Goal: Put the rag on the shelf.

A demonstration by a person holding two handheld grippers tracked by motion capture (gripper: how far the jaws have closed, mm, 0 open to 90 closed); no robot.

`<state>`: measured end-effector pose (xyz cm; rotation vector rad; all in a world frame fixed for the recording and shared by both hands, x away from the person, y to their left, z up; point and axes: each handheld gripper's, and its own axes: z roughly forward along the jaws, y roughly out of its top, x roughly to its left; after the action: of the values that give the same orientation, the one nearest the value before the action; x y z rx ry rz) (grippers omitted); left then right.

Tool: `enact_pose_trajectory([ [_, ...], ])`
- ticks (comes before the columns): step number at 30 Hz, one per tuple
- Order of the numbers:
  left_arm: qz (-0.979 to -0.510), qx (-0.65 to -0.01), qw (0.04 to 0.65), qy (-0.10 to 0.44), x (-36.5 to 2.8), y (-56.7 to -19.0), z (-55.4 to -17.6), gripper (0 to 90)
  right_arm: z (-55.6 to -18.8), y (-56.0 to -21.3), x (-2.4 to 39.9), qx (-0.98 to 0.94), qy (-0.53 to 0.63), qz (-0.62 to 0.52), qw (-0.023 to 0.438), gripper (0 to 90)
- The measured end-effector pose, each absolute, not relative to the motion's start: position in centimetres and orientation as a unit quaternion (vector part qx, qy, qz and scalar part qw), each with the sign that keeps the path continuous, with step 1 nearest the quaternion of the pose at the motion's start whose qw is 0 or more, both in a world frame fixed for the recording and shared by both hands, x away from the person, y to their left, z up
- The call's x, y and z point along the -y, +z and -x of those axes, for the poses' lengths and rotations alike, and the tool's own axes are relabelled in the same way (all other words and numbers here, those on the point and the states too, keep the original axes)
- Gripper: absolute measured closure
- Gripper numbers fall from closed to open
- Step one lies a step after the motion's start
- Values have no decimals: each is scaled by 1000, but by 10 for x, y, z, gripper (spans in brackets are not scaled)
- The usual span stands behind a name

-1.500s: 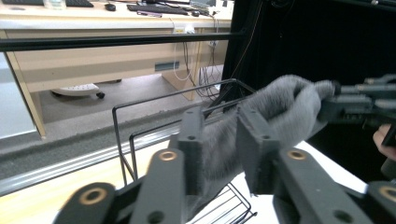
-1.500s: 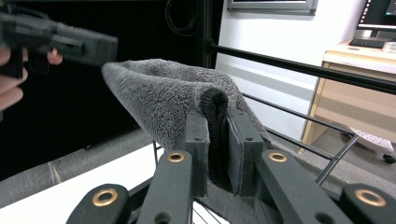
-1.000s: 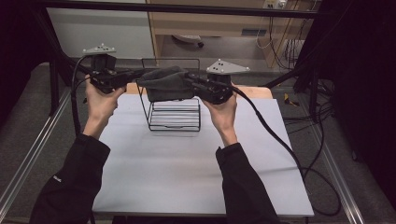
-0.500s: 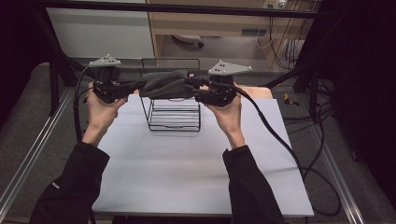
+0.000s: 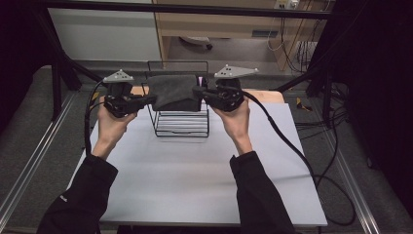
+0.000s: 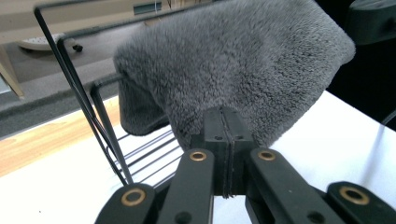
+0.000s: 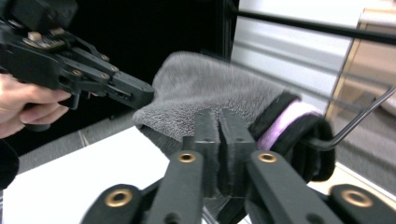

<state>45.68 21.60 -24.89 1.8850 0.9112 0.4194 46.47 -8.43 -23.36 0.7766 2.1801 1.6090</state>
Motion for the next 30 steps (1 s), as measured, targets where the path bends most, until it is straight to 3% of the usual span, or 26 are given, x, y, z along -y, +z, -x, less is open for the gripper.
enact_pose_trajectory([
  [11, -771, -392, 468, 180, -211, -275, -468, 893, -479, -271, 84, -764, 550, -304, 150, 900],
  [19, -767, -393, 472, 188, -209, -280, -475, 891, -487, -281, 86, -757, 551, -314, 160, 880],
  [26, -771, -376, 480, 184, -217, -274, -461, 802, -473, -271, 93, -757, 560, -294, 164, 718],
  [30, -777, -371, 473, 189, -222, -270, -454, 675, -463, -260, 104, -755, 566, -290, 161, 582],
])
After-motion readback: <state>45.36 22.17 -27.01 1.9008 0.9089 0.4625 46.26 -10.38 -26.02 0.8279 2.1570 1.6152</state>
